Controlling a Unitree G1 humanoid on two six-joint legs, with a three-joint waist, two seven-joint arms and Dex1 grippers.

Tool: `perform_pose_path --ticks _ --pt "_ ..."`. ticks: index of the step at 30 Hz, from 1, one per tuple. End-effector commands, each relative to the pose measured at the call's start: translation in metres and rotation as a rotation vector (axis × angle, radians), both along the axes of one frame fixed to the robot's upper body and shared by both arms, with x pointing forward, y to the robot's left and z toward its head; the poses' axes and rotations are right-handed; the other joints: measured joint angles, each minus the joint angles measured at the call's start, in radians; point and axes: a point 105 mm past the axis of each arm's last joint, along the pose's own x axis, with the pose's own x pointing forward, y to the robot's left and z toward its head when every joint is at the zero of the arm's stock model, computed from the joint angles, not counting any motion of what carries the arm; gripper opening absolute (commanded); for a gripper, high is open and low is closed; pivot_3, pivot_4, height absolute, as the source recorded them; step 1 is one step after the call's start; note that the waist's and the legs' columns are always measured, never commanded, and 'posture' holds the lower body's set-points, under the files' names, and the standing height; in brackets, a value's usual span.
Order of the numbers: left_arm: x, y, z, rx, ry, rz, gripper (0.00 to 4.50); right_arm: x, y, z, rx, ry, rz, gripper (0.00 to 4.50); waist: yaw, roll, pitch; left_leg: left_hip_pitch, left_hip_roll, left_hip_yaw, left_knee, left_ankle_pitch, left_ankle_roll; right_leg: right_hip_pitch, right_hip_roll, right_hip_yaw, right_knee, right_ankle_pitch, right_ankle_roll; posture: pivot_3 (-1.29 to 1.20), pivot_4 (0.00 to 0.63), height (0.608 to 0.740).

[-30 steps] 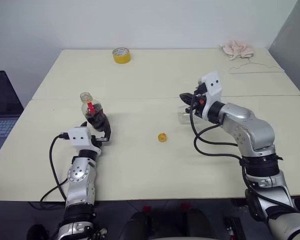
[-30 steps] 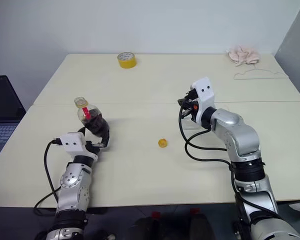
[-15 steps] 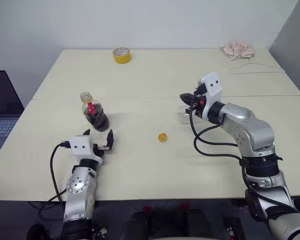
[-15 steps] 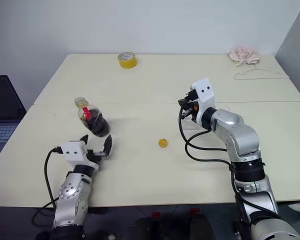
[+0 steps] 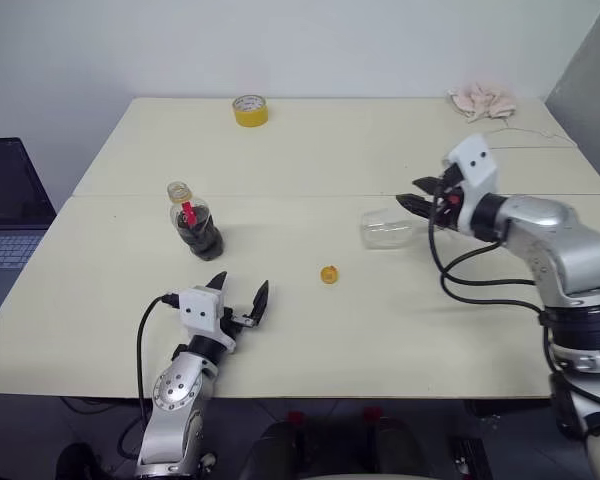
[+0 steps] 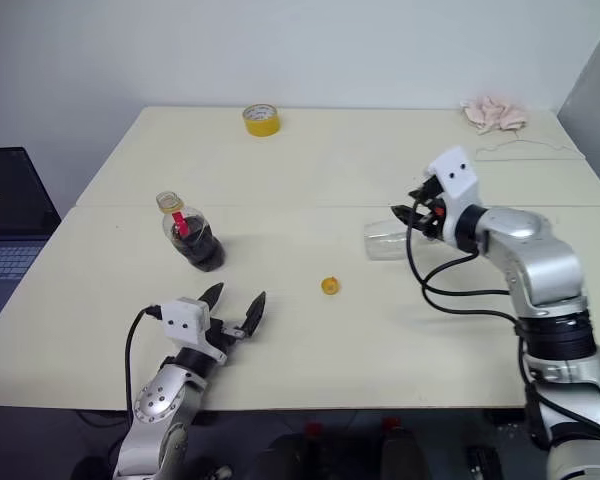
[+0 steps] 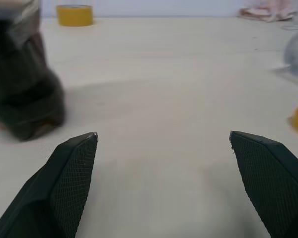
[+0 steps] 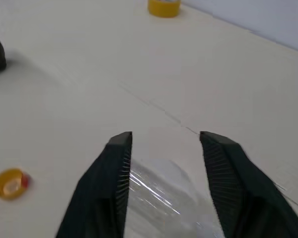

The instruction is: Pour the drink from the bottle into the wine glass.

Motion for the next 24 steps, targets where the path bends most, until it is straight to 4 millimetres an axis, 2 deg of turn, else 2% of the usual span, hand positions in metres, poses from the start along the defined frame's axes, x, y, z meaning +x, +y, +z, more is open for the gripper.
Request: perform_pose_path --ticks 1,3,4,10,18,21,24 --pt "-0.003 -0.023 0.021 0.034 -0.052 -0.135 4.5 -0.003 -0.007 -0.006 -0.202 -0.017 0.079 3.74 -0.001 0.0 0.0 0.0 0.0 0.0 0.0 0.0 0.0 0.0 0.0 0.0 -0.001 0.0 0.0 0.0 0.15 0.74" --pt "-0.003 -0.032 0.026 0.048 -0.056 -0.183 4.5 0.001 -0.017 -0.019 -0.367 -0.015 0.086 4.4 -0.006 0.0 0.0 0.0 0.0 0.001 0.0 0.0 0.0 0.0 0.0 0.0 -0.001 0.0 0.0 0.0 0.15 0.74" --pt "-0.003 -0.035 0.027 0.053 -0.057 -0.199 4.5 0.003 -0.021 -0.024 -0.432 -0.013 0.09 4.46 -0.008 0.0 0.0 0.001 0.001 0.001 -0.001 0.0 0.0 0.0 0.0 0.0 -0.001 0.0 0.0 0.0 0.15 0.74" --pt "0.002 -0.048 0.029 0.097 -0.049 -0.25 4.5 0.032 -0.021 -0.038 -0.672 -0.042 0.093 4.46 -0.009 0.0 0.0 0.001 0.001 0.003 -0.001 0.0 0.0 0.0 0.0 0.0 -0.001 0.0 0.0 0.0 0.15 0.74" --pt "0.002 -0.047 0.027 0.114 -0.041 -0.232 4.5 0.049 -0.009 -0.038 -0.785 -0.081 0.127 4.46 -0.003 0.0 0.0 0.0 0.0 0.002 0.0 0.0 0.0 0.0 -0.001 0.0 -0.002 0.0 0.0 0.0 0.15 0.74" --pt "0.0 -0.046 0.026 0.12 -0.04 -0.225 4.5 0.051 -0.013 -0.048 -0.881 -0.072 0.149 3.86 -0.003 0.0 0.0 0.0 0.001 0.002 0.0 0.0 0.0 0.0 -0.001 0.0 -0.002 0.0 0.0 0.0 0.15 0.74" --pt "-0.001 -0.046 0.025 0.121 -0.038 -0.221 4.5 0.052 -0.014 -0.053 -0.916 -0.068 0.165 2.76 -0.003 0.0 0.001 0.0 0.0 0.002 0.0 0.0 0.0 0.0 -0.001 0.0 -0.002 0.0 0.0 0.0 0.15 0.74"
